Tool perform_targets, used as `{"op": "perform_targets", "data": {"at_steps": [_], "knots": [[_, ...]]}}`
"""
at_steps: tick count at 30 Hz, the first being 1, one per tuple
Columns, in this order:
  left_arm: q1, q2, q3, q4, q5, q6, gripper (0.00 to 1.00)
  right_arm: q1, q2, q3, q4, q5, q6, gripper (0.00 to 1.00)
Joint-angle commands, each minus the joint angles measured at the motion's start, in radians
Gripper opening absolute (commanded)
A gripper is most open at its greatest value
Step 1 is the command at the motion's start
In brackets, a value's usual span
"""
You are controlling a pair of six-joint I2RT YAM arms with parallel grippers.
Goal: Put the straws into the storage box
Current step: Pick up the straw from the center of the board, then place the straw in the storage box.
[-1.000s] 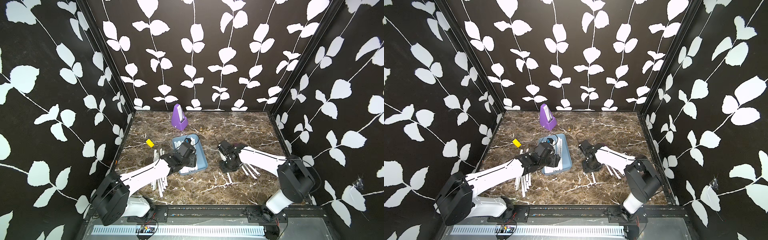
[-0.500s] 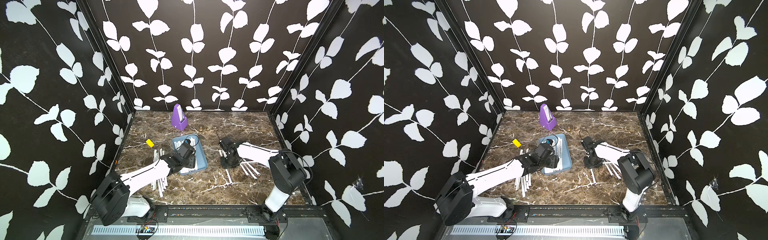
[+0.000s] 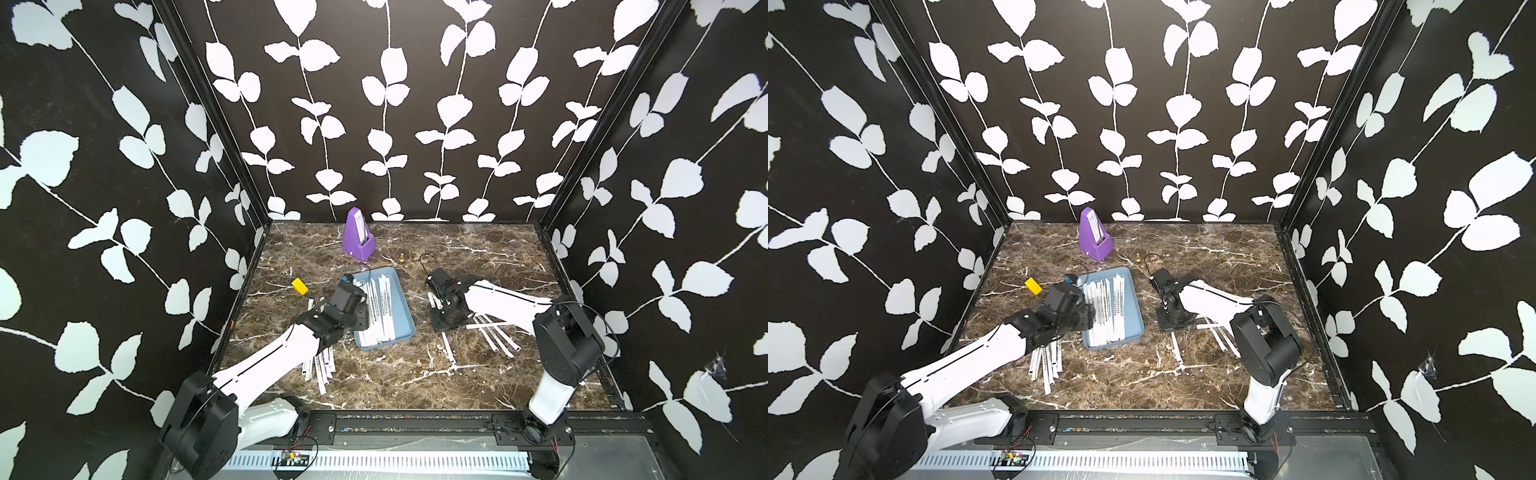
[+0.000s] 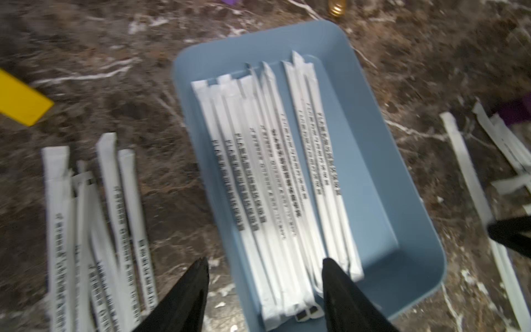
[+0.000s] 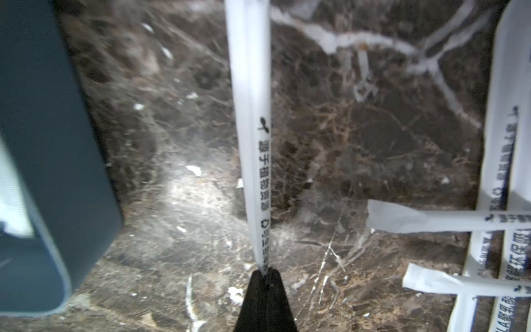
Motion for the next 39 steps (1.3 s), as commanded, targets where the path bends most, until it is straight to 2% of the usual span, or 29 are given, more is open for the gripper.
{"op": "perform_targets", "data": {"at_steps": [1,7,13,25,39], "knots": [[0.046,-0.031,-0.010,-0.105,-0.025,-0.020,0.65,0.041,-0.041,0.131,-0.039,0.003,0.031,0.00],[0.098,0.010,-0.040,-0.076,0.035,-0.042,0.64,0.104,0.129,0.384,0.009,-0.019,0.106,0.01],[0.102,0.044,-0.056,-0.016,0.105,-0.052,0.64,0.111,0.326,0.576,-0.009,0.035,0.140,0.02],[0.102,0.087,-0.079,0.029,0.151,-0.062,0.63,0.107,0.504,0.698,-0.094,0.059,0.139,0.03],[0.102,0.088,-0.068,0.019,0.144,-0.047,0.63,0.107,0.602,0.795,-0.123,0.033,0.140,0.06]]}}
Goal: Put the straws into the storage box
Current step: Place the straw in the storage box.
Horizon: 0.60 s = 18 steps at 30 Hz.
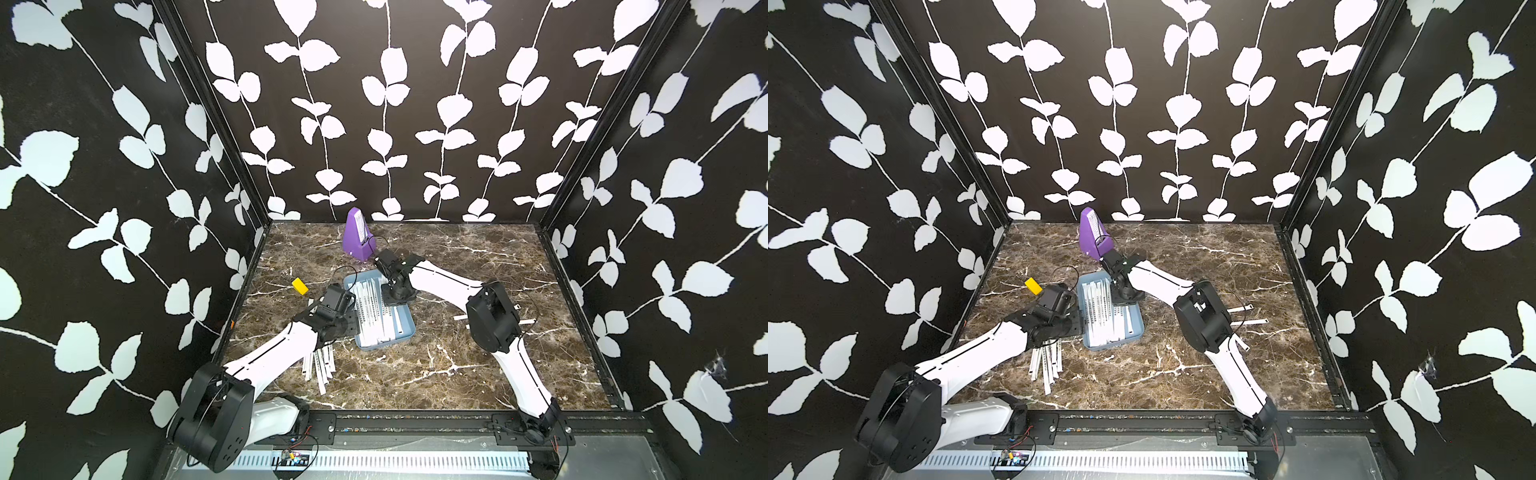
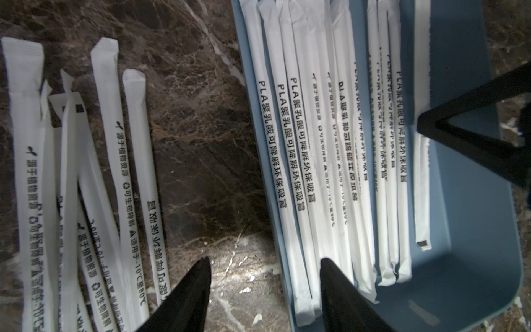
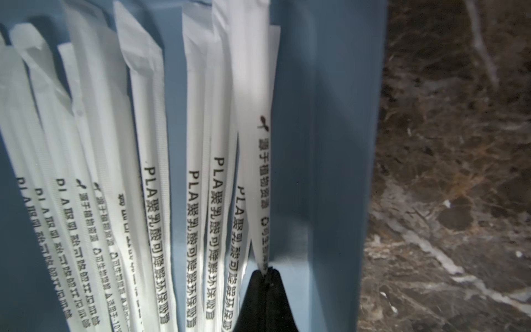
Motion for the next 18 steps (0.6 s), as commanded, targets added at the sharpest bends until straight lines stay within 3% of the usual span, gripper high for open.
{"op": "perform_targets", "data": {"at_steps": [1,13,18], "knots": [[0.004,-0.003,-0.002,0.005,0.003,0.008,0.63,-0.004,0.030,0.049,-0.025,-0.005,0.009,0.07],[0.004,-0.021,-0.004,-0.007,-0.006,0.009,0.62,-0.004,0.056,0.088,-0.038,-0.027,-0.003,0.10],[0.007,-0.034,0.039,-0.102,-0.085,0.024,0.62,-0.004,0.008,0.077,-0.052,-0.009,-0.022,0.19]]}}
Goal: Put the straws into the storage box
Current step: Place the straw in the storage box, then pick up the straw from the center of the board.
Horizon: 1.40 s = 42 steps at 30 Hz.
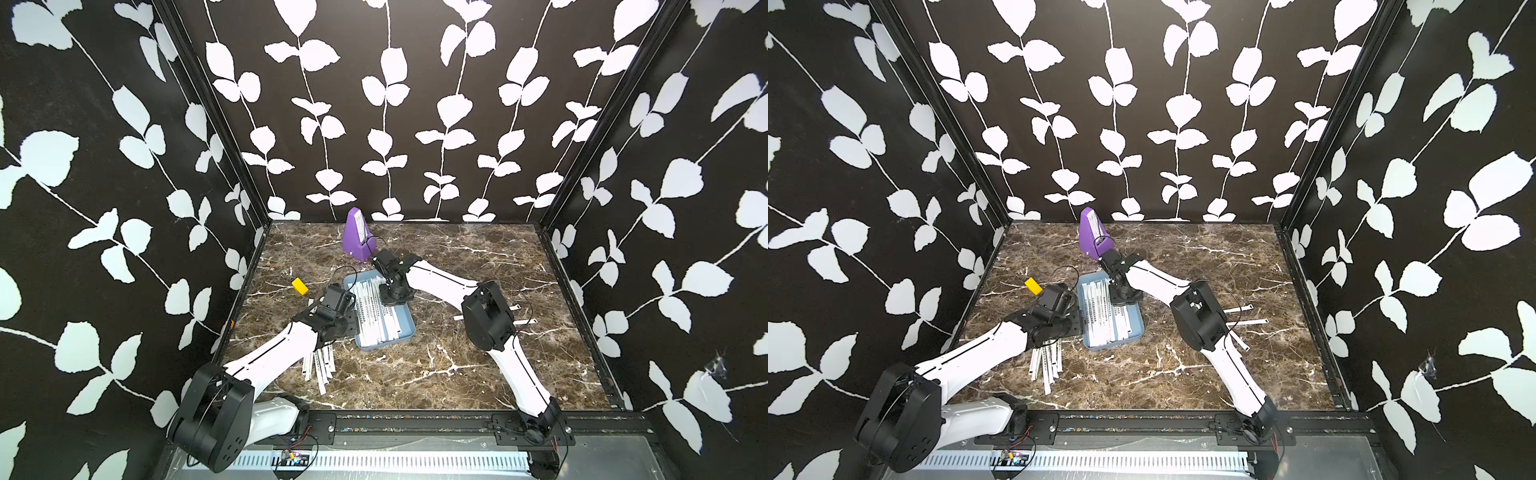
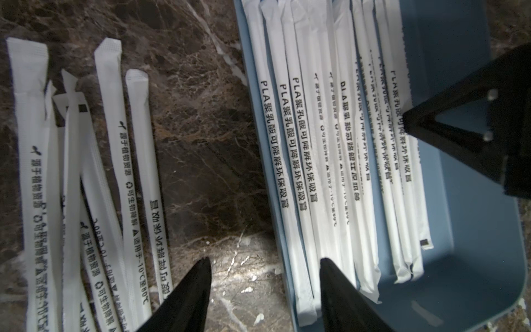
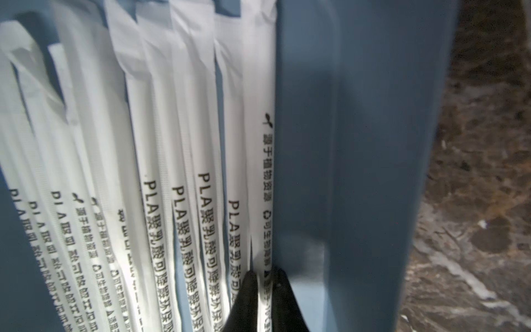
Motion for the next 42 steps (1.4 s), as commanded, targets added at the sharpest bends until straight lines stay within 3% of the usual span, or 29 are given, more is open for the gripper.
{"op": "perform_targets", "data": {"at_steps": [1,6,17,36,42], "knots": [[0.012,-0.031,0.048,-0.119,-0.094,0.028,0.62,-0.001,-0.053,0.018,-0.033,0.017,-0.019,0.23],[0.097,-0.009,0.063,-0.189,-0.096,0.048,0.58,0.001,-0.156,0.003,-0.035,0.019,-0.043,0.34],[0.123,0.138,0.097,-0.143,-0.031,0.079,0.34,0.005,-0.309,-0.225,0.077,-0.007,-0.023,0.35],[0.123,0.260,0.109,-0.150,-0.100,0.079,0.30,0.000,-0.330,-0.288,0.124,-0.025,-0.021,0.33],[0.123,0.308,0.101,-0.119,-0.070,0.076,0.23,-0.001,-0.330,-0.283,0.125,-0.030,-0.020,0.32]]}}
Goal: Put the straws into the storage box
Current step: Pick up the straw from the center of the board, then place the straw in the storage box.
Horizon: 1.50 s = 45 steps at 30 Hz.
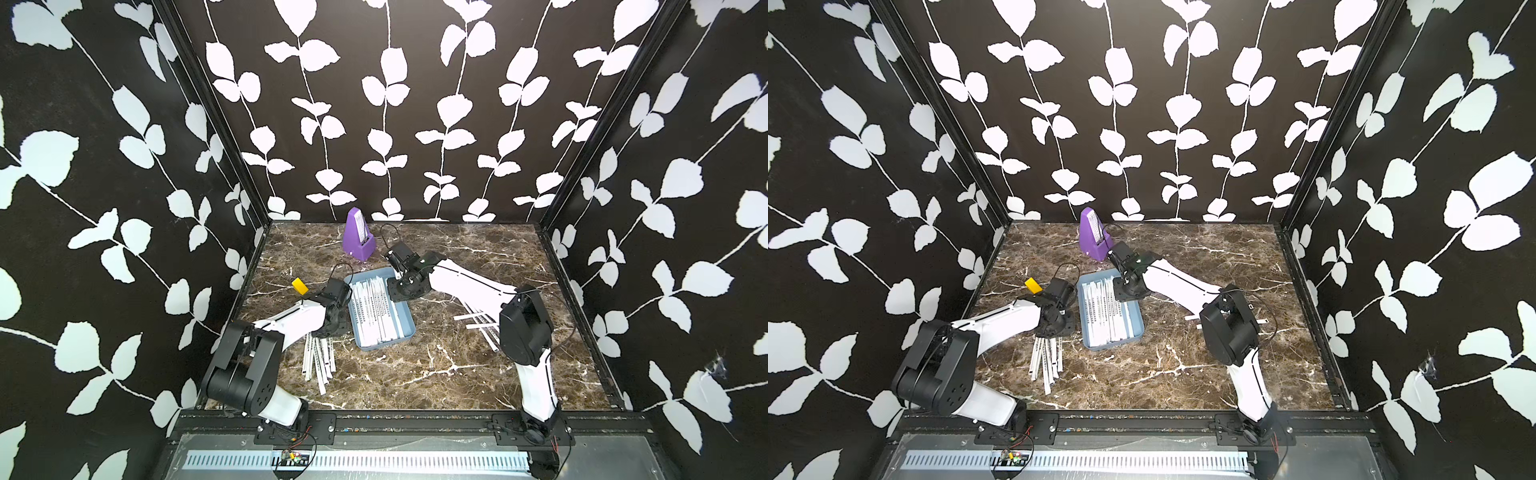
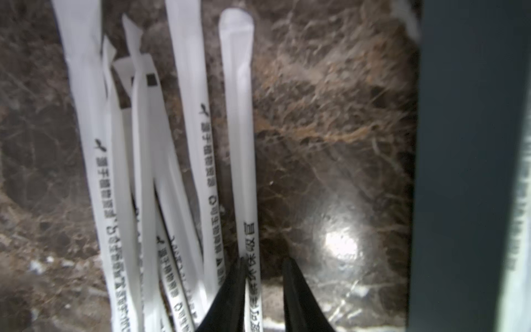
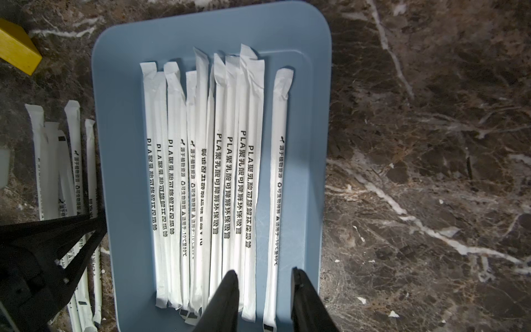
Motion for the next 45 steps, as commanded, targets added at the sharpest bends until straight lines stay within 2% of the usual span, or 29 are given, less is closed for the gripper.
{"op": "perform_targets", "data": {"at_steps": [1,5,15,19,24,26,28,36,45], "knots": [[0.004,0.021,-0.013,0.006,0.013,-0.004,0.22,0.000,-0.013,-0.020,0.011,-0.005,0.003,0.32],[0.004,-0.016,0.007,-0.009,0.028,0.013,0.15,-0.003,-0.015,-0.017,0.007,-0.008,-0.001,0.32],[0.004,-0.167,0.123,-0.201,-0.054,0.018,0.01,-0.035,-0.099,-0.047,-0.005,-0.019,-0.009,0.31],[-0.027,-0.198,0.197,-0.222,-0.037,-0.026,0.00,-0.077,-0.161,-0.110,-0.002,-0.025,-0.010,0.31],[-0.171,-0.055,0.347,-0.111,0.041,-0.173,0.00,-0.145,-0.215,-0.176,-0.004,-0.026,-0.022,0.31],[-0.192,0.022,0.369,0.000,0.109,-0.252,0.00,-0.172,-0.231,-0.191,-0.009,-0.026,-0.032,0.31],[-0.213,0.103,0.414,0.056,0.110,-0.309,0.00,-0.195,-0.249,-0.208,-0.010,-0.025,-0.041,0.30],[-0.256,0.337,0.585,0.077,0.083,-0.362,0.00,-0.245,-0.282,-0.279,0.009,-0.052,-0.063,0.30],[-0.281,0.448,0.623,0.094,0.100,-0.413,0.00,-0.260,-0.277,-0.311,0.038,-0.085,-0.072,0.29]]}}
